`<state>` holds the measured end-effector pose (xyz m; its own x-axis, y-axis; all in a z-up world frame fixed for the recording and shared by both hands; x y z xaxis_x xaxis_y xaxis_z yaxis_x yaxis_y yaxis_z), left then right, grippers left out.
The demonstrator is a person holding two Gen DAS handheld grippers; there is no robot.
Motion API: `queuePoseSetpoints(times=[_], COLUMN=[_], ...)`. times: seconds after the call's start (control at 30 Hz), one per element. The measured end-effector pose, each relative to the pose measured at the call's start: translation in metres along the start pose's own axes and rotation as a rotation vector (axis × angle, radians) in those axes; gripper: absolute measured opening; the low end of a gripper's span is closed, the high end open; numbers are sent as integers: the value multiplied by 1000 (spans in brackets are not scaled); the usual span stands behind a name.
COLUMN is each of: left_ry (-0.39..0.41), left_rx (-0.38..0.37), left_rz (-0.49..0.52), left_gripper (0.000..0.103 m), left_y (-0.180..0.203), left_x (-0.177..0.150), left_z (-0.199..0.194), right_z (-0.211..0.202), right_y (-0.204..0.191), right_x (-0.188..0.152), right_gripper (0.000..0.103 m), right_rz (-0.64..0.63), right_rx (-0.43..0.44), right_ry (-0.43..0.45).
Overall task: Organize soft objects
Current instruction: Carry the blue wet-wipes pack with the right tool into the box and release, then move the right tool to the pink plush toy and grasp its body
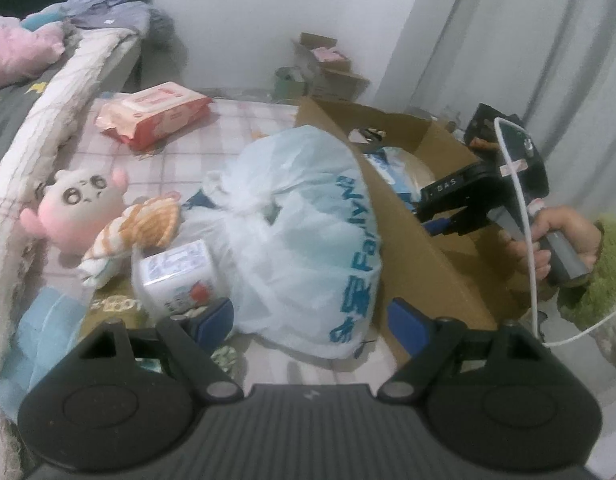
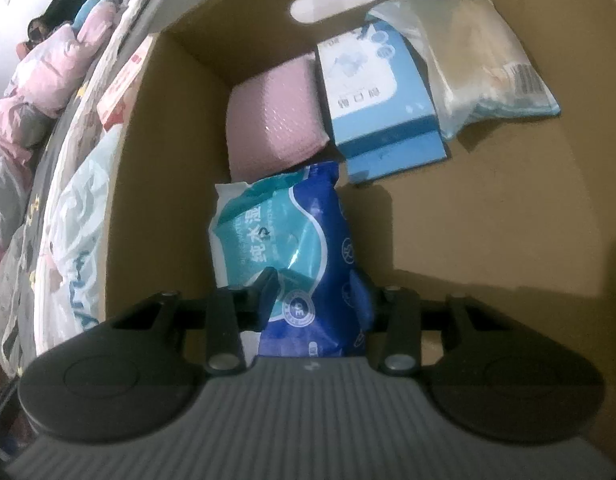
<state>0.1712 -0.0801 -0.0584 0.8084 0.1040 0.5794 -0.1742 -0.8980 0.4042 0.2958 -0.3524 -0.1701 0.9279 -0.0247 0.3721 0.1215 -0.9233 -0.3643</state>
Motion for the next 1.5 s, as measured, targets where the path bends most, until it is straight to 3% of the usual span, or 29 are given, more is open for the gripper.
queuePoseSetpoints(times=[0.2, 0.27, 0.47, 0.57, 0.7, 0.83, 0.93, 1.07, 1.23, 1.5], left_ry=[72, 94, 184, 239, 306, 293, 266, 235, 213, 191], left_rx=[60, 73, 106, 163, 240, 264, 293, 306, 332, 380], left_rz=[21, 21, -21, -56, -113, -179, -213, -261, -278, -287], left_gripper=[86, 86, 86, 86, 88, 88, 88, 88, 88, 87], left_y=[-16, -21, -46, -63, -89, -116, -135, -155, -171, -186], left_x=[5, 8, 22, 35, 59, 76, 86, 96, 106, 112], left_z=[-17, -23, -45, -52, -55, -41, -25, -2, 20, 39], right_z=[-7, -21, -81, -102, -103, -66, -24, 46, 122, 173], right_y=[-4, -4, -22, -60, -135, -217, -267, -308, -326, -323], right_x=[2, 5, 23, 36, 52, 69, 78, 93, 105, 100], right_gripper=[46, 53, 59, 64, 76, 80, 81, 81, 81, 81], right_rz=[31, 40, -8, -60, -140, -181, -196, -208, -203, -137], right_rx=[4, -6, -52, 13, 167, 336, 408, 379, 304, 309], right_ry=[33, 68, 210, 265, 281, 203, 106, -15, -107, -177])
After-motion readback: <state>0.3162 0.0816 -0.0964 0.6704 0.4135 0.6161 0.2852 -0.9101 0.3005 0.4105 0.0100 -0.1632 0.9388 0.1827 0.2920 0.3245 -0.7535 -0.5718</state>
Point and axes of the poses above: each gripper's, at about its wrist camera, not at the fingertips, and z roughly the way its jaws point, y to its right, x to its top, the point moved 10 cm from there along z, roughly the way its jaws point, and after that the axes turned 14 degrees about -z, right-handed, at the moved point
